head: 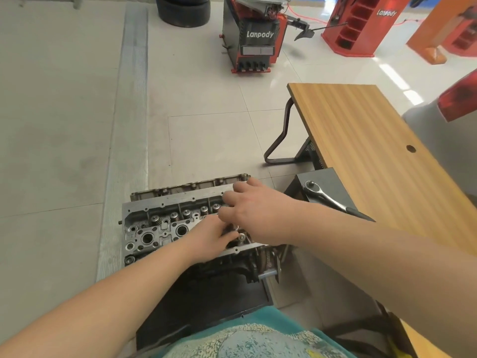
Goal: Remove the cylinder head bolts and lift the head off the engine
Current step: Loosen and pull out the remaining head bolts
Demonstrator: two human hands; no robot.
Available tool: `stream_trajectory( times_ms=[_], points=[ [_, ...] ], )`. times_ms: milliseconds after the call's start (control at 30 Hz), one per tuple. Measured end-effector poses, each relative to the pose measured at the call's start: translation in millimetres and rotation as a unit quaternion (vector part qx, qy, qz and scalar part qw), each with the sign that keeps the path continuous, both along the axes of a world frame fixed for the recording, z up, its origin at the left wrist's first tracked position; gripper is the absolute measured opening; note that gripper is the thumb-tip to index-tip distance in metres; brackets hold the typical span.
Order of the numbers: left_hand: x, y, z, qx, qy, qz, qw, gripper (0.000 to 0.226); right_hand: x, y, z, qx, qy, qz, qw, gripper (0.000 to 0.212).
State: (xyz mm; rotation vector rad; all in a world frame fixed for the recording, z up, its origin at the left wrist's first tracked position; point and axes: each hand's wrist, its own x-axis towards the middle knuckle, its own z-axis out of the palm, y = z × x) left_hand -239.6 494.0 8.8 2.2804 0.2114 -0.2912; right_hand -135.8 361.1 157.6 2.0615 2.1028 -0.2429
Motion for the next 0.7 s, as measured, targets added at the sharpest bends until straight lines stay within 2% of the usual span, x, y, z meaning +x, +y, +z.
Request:
stream_trajectory(
  times_ms=[67, 100, 200, 267, 333, 400, 467, 533, 633, 700],
  points=[
    [-1.9, 0.9, 2.3, 0.009, -0.016, 0.008, 1.0, 0.012, 0.2, -1.6, 5.9, -0.024, -0.002, -0.013, 1.0, 0.029],
    [-3.2, 0.0, 3.3, 0.0, -0.031, 0.027, 0.999, 0.013, -2.4, -2.7, 9.1, -0.013, 0.005, -0.052, 0.999, 0.025],
    [-2.1, -6.6, 0.5, -0.015, -0.062, 0.101, 0.993, 0.025, -7.3, -2.7, 7.8, 0.019, -0.028, -0.185, 0.982, 0.041],
    [-0.6, -11.1, -1.7, -0.018, -0.086, 0.118, 0.989, 0.035, -9.3, -2.8, 1.7, 0.011, -0.069, -0.164, 0.984, 0.024],
    [-1.0, -10.1, -1.0, -0.034, -0.097, 0.092, 0.99, 0.038, -9.2, -4.9, 2.5, -0.008, -0.048, -0.149, 0.988, 0.008],
    [-3.0, -4.5, -2.1, -0.066, -0.079, 0.051, 0.993, 0.031, -3.2, -8.4, 7.4, -0.008, -0.009, -0.092, 0.996, 0.013],
    [-5.9, 1.1, -3.7, -0.044, -0.073, 0.016, 0.996, 0.025, 3.4, -11.2, 10.4, -0.007, 0.0, -0.015, 1.0, 0.024],
    [-7.7, 5.6, -2.9, -0.033, -0.082, 0.015, 0.996, 0.02, 3.2, -13.1, 12.9, -0.01, 0.02, -0.006, 1.0, 0.034],
    [-9.1, 4.3, 0.8, -0.062, -0.1, 0.043, 0.992, 0.006, -8.2, -13.3, 17.3, 0.027, 0.072, -0.146, 0.986, 0.038],
    [-11.0, -1.1, -1.1, -0.082, -0.113, 0.118, 0.983, 0.017, -10.9, -7.1, 19.1, 0.009, -0.008, -0.215, 0.977, 0.05]
  ],
)
